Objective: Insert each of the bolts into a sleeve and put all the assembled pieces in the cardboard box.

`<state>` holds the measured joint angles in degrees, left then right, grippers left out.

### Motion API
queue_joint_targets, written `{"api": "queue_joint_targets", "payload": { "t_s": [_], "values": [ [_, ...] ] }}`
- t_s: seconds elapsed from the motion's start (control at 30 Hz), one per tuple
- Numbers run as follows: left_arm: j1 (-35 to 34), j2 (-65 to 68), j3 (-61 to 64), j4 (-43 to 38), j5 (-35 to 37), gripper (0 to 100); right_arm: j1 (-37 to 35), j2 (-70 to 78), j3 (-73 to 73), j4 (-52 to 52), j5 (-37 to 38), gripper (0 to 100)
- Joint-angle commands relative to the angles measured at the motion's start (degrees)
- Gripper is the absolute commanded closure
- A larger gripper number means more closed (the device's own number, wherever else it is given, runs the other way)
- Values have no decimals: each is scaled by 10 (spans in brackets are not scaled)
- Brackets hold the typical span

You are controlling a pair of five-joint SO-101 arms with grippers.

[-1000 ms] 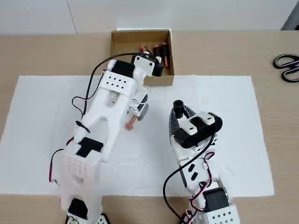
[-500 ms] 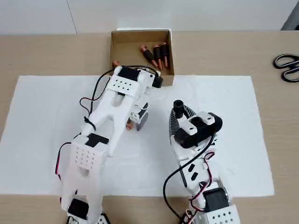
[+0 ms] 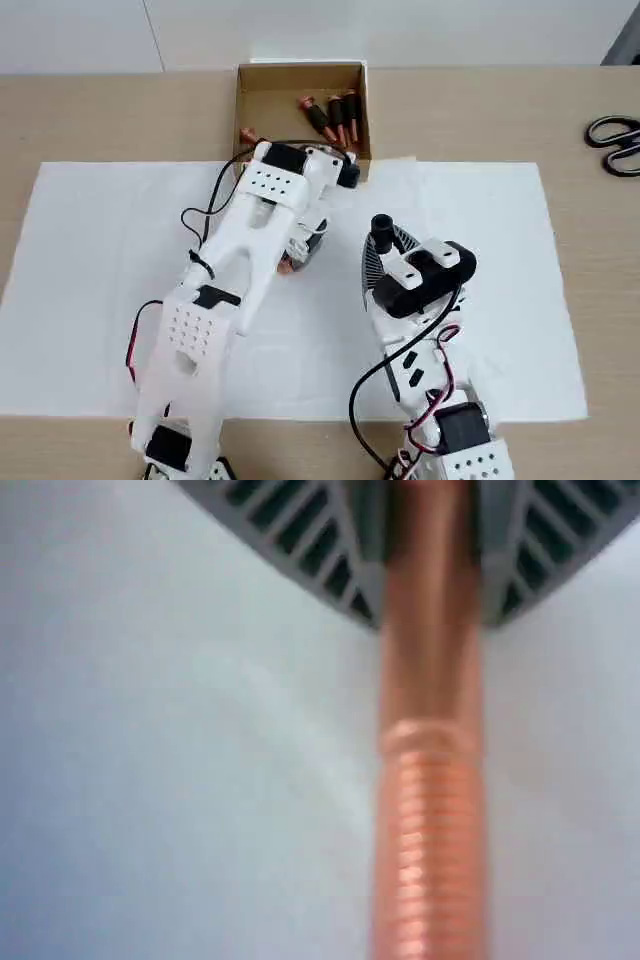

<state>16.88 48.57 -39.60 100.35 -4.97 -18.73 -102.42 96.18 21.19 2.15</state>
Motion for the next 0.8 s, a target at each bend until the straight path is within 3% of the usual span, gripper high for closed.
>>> {"api": "queue_joint_targets", "payload": {
  "t_s": [0.0,0.17,0.43,0.77],
  "values": [
    [-25,-4,-63,2,-36,994,5,-14,-3,5,4,995],
    [-53,-92,-17,2,-114,994,5,-14,-3,5,4,995],
    [-110,-216,62,2,-399,994,5,-14,2,4,4,995],
    [-112,-256,209,1,-673,994,6,-14,1,7,4,995]
  ]
}}
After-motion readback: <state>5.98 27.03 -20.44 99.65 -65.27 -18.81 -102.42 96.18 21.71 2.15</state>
